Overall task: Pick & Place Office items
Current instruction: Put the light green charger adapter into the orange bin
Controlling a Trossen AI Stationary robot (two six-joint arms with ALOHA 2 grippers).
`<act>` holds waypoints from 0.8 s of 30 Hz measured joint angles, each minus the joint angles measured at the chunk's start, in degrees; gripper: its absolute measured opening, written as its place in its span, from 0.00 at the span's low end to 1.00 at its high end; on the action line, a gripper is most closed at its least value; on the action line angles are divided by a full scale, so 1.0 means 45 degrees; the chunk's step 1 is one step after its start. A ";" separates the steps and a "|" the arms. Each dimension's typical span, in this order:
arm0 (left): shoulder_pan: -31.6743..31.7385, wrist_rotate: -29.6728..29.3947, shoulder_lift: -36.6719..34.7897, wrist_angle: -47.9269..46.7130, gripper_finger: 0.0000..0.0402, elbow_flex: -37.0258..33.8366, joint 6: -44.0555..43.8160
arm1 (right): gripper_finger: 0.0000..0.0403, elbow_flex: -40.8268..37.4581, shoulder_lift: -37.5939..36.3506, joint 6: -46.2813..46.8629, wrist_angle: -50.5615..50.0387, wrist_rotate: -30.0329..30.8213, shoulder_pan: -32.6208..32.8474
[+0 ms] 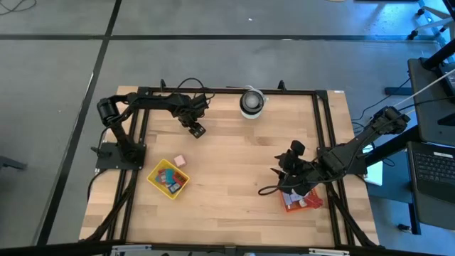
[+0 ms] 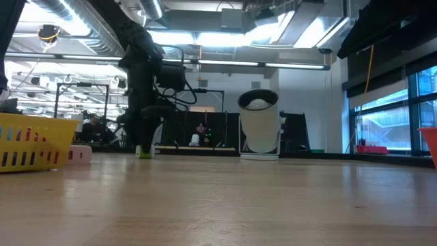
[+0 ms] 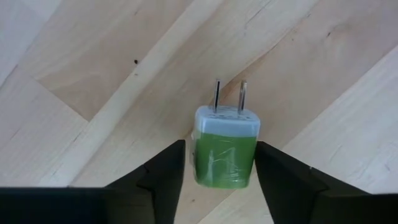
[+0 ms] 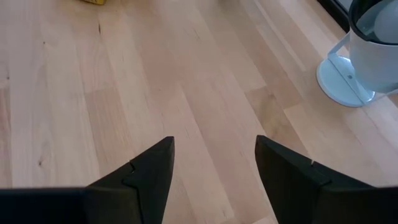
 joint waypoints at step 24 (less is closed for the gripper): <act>0.0000 0.3199 -0.0099 -0.0443 0.31 0.0408 0.0369 | 0.56 0.0000 0.0000 -0.1596 0.0259 0.1178 -0.0015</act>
